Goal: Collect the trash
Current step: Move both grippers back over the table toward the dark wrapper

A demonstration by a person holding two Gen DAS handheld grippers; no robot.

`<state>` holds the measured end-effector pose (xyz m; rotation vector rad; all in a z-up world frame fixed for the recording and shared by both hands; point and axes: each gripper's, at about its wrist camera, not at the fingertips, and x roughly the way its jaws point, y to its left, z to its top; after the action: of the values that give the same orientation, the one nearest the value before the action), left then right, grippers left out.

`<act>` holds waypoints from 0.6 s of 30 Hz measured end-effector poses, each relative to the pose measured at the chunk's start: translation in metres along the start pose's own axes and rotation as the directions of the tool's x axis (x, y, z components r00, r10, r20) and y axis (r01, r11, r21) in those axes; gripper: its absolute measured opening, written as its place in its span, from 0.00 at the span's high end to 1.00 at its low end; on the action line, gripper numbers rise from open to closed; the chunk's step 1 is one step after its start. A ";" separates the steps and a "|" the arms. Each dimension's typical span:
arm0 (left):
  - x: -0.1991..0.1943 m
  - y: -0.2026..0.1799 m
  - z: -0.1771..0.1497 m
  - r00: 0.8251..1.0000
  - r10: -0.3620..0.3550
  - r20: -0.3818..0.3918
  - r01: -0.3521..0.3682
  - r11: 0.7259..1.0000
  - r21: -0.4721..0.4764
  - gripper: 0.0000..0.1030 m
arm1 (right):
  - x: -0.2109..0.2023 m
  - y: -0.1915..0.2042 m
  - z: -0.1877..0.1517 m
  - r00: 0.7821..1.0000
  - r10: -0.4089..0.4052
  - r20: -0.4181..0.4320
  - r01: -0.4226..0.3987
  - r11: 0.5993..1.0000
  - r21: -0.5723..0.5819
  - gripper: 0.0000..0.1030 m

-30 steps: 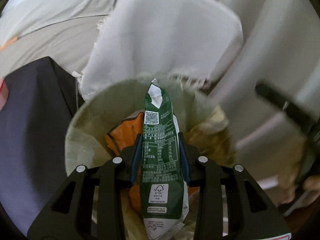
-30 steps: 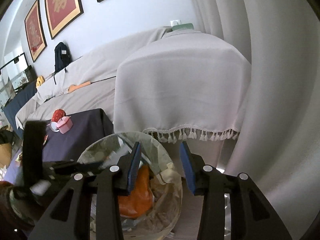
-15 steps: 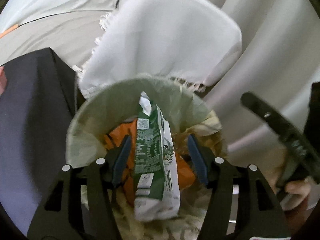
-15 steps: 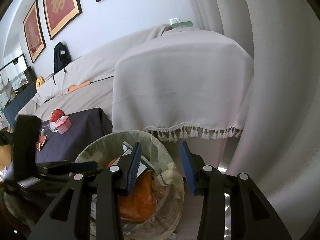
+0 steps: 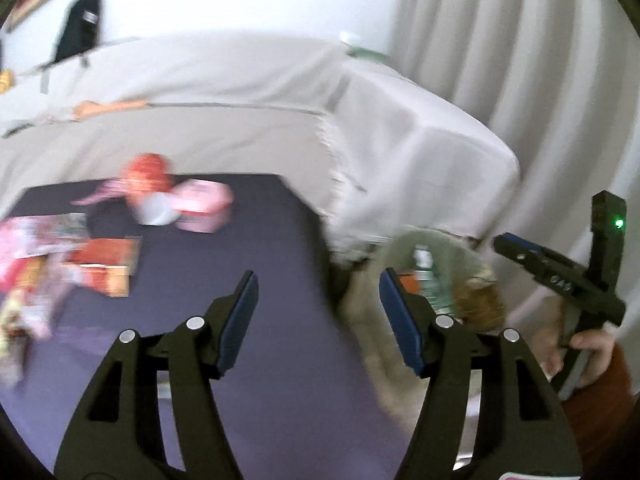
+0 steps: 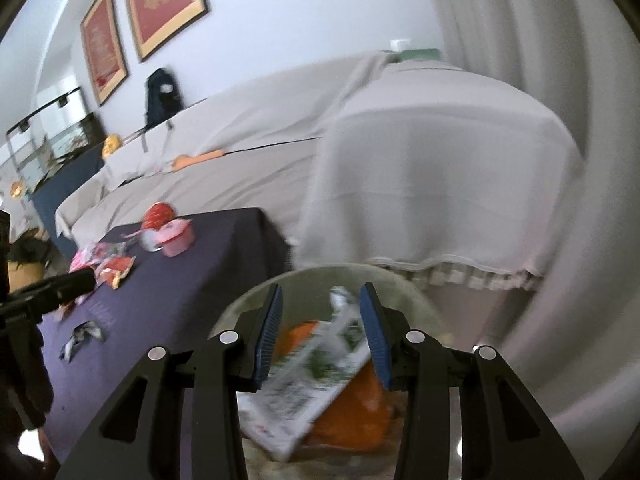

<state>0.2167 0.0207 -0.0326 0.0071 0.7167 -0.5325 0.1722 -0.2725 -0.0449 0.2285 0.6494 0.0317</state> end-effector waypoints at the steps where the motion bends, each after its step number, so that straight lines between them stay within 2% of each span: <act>1: -0.014 0.017 -0.004 0.999 0.034 0.019 -0.034 0.999 -0.001 0.41 | 0.002 0.013 0.000 1.000 0.015 -0.005 -0.015 1.000 -0.019 0.63; 6: -0.057 0.093 -0.024 0.990 0.135 0.042 -0.132 0.989 -0.074 0.38 | 0.015 0.063 -0.001 0.996 0.082 -0.046 -0.085 0.993 -0.077 0.63; 10: -0.083 0.151 -0.042 0.976 0.213 0.037 -0.203 0.961 -0.190 0.38 | 0.030 0.107 -0.009 0.984 0.140 -0.111 -0.154 0.980 -0.123 0.63; 13: -0.099 0.181 -0.055 0.964 0.263 0.032 -0.247 0.934 -0.258 0.38 | 0.044 0.147 -0.019 0.965 0.195 -0.176 -0.225 0.960 -0.167 0.63; 16: -0.110 0.203 -0.067 0.952 0.304 0.020 -0.284 0.909 -0.304 0.38 | 0.060 0.192 -0.035 0.935 0.246 -0.255 -0.303 0.929 -0.213 0.63; 18: -0.116 0.213 -0.073 0.946 0.324 0.017 -0.300 0.895 -0.331 0.38 | 0.070 0.221 -0.046 0.902 0.294 -0.315 -0.370 0.904 -0.214 0.63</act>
<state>0.1981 0.2727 -0.0519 -0.2012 0.7089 -0.1003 0.2101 -0.0408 -0.0734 0.0689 0.8697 0.4913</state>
